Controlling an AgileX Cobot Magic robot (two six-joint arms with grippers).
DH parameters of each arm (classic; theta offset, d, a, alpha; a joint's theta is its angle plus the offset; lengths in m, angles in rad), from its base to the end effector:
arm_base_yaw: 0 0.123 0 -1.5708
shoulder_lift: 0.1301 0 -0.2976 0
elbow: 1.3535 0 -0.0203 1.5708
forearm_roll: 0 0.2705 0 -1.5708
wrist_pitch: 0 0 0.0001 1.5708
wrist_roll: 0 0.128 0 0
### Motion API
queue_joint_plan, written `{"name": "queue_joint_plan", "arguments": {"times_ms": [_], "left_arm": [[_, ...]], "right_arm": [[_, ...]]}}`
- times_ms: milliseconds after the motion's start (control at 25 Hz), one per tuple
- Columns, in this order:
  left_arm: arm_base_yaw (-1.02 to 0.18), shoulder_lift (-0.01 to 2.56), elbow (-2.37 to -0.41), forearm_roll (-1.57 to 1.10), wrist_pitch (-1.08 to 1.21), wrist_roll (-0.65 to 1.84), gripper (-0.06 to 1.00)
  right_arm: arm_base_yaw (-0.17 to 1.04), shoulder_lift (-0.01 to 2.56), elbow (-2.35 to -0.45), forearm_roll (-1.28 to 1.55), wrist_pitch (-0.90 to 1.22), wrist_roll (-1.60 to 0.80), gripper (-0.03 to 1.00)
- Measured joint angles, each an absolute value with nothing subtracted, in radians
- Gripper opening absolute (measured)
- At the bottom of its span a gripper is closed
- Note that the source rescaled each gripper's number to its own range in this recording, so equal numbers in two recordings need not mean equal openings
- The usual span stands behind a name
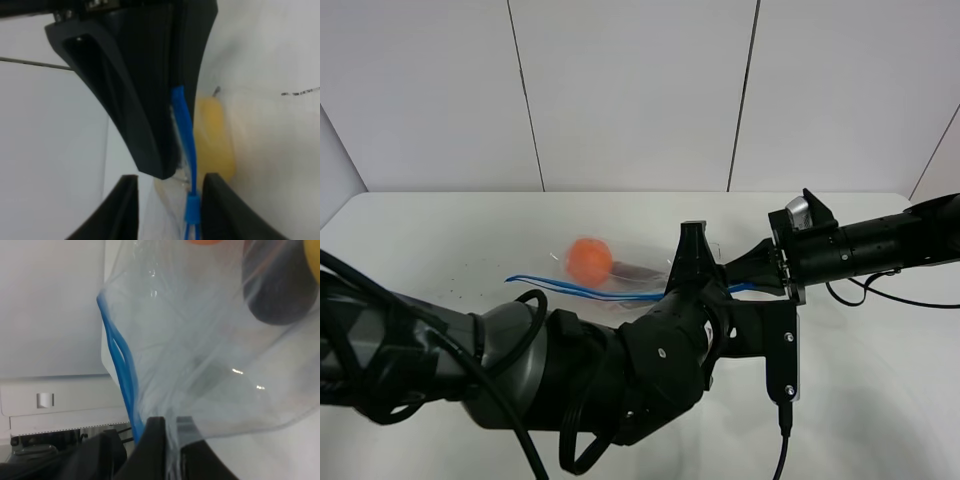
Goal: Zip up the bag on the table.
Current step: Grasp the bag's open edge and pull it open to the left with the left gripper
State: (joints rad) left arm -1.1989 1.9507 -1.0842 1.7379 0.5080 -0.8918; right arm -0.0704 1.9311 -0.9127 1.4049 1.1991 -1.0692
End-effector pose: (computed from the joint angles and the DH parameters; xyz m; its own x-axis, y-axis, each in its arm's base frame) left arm 0.2167 -0.3865 0.1359 0.3730 0.8888 -0.2663 0.6165 -0.0229 0.7870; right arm 0.3373 0.0942 0.1316 -0.9800 0.0966 -0.1739 -0.1213 0.4030 0.9071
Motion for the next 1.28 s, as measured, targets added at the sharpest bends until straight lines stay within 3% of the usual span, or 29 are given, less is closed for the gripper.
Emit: {"name": "queue_joint_plan", "arguments": {"times_ms": [520, 1280], "left_arm": [[-1.196, 1.951, -1.085, 1.738, 0.442, -0.888, 0.17], [-1.171, 1.951, -1.081, 1.738, 0.434, -0.885, 0.21]], "right_arm": [[-0.07, 1.931, -0.913, 1.406, 1.199, -1.069, 0.0], [-0.07, 1.931, -0.913, 1.406, 1.199, -1.069, 0.0]]}}
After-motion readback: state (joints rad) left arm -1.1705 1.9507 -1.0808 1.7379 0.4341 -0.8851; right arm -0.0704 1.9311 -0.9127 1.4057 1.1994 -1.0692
